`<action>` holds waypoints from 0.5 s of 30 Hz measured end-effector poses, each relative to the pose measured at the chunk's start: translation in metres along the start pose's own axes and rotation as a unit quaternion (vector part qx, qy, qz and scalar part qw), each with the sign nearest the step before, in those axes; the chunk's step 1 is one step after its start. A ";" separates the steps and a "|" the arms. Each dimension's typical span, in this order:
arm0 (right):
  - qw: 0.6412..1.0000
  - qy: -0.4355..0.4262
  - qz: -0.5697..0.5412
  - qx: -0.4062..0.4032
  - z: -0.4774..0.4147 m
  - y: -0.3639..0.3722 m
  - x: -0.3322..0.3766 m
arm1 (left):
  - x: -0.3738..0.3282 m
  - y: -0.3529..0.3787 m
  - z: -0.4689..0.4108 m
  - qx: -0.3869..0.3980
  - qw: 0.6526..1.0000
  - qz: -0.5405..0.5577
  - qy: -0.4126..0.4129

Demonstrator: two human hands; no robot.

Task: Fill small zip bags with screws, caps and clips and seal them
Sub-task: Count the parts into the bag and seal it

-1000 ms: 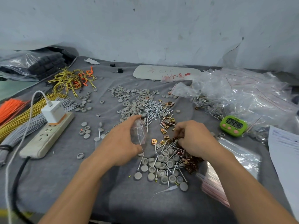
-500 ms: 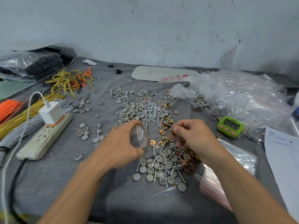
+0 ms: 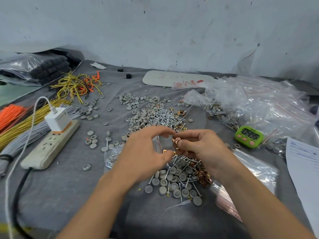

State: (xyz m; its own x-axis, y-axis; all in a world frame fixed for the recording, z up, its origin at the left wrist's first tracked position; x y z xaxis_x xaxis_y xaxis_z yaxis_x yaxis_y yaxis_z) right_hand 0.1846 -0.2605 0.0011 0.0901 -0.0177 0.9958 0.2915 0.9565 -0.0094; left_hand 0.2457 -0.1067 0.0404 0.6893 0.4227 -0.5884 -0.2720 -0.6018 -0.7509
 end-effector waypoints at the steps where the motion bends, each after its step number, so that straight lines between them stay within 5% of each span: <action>1: 1.000 -0.001 -0.004 0.004 0.000 0.001 0.000 | -0.002 0.000 0.000 -0.004 1.000 0.003 0.000; 15: 0.998 -0.003 0.040 0.058 0.002 0.015 0.004 | 0.008 -0.003 -0.003 -0.015 0.995 0.083 -0.049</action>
State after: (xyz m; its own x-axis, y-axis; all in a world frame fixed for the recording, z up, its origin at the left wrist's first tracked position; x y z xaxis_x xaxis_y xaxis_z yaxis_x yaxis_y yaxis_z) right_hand 0.1878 -0.2460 0.0051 0.1035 0.0610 0.9928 0.1721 0.9820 -0.0783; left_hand 0.2540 -0.1038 0.0384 0.5672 0.3783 -0.7316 -0.3561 -0.6883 -0.6320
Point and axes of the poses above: each hand's wrist, its own z-axis away from the middle knuckle, its own y-axis out of the palm, x = y × z, the point moved 8 cm from there along -z, towards the middle knuckle, and after that the axes turned 5 degrees about x, right-handed, at the moved point
